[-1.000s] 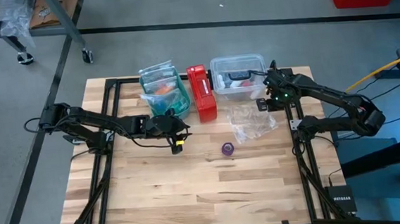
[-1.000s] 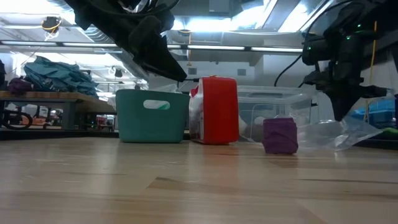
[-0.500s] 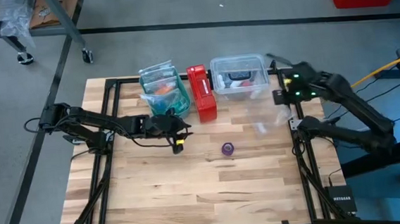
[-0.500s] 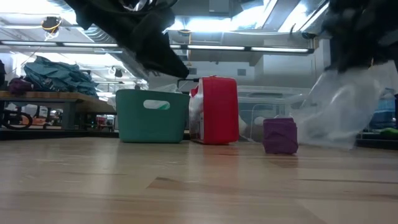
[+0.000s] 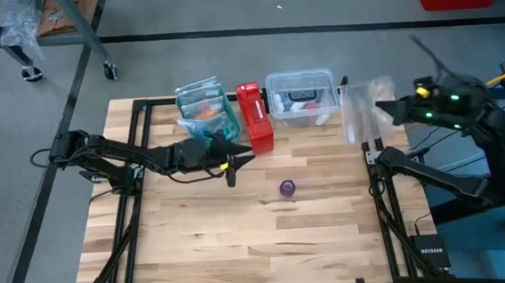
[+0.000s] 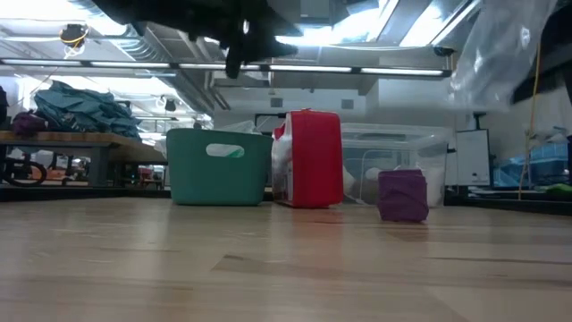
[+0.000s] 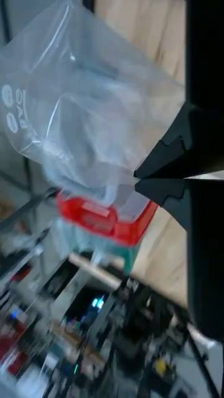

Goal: Roll bandage
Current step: Open the transparent zip bag

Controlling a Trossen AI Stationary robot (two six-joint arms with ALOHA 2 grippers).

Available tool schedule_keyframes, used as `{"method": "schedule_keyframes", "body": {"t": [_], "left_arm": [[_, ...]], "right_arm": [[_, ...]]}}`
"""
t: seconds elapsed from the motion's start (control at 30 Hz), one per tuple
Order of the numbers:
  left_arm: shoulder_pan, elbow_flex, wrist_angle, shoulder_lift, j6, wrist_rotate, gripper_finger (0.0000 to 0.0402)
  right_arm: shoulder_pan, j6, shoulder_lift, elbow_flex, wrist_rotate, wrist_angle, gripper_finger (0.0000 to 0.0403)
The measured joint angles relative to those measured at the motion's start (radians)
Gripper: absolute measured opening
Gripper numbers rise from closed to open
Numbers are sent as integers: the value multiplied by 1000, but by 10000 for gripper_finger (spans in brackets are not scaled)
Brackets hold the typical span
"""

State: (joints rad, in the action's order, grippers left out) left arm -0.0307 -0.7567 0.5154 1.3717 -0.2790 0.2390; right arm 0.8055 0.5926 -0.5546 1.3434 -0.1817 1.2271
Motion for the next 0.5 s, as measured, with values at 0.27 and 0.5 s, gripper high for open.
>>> {"method": "schedule_keyframes", "body": {"t": [0.27,0.5], "left_arm": [[1,0,159,1,-146,0,130],[1,-5,266,92,-265,-14,130]], "right_arm": [[0,0,2,78,-127,-94,1],[0,0,-6,69,-216,-218,1]]}}
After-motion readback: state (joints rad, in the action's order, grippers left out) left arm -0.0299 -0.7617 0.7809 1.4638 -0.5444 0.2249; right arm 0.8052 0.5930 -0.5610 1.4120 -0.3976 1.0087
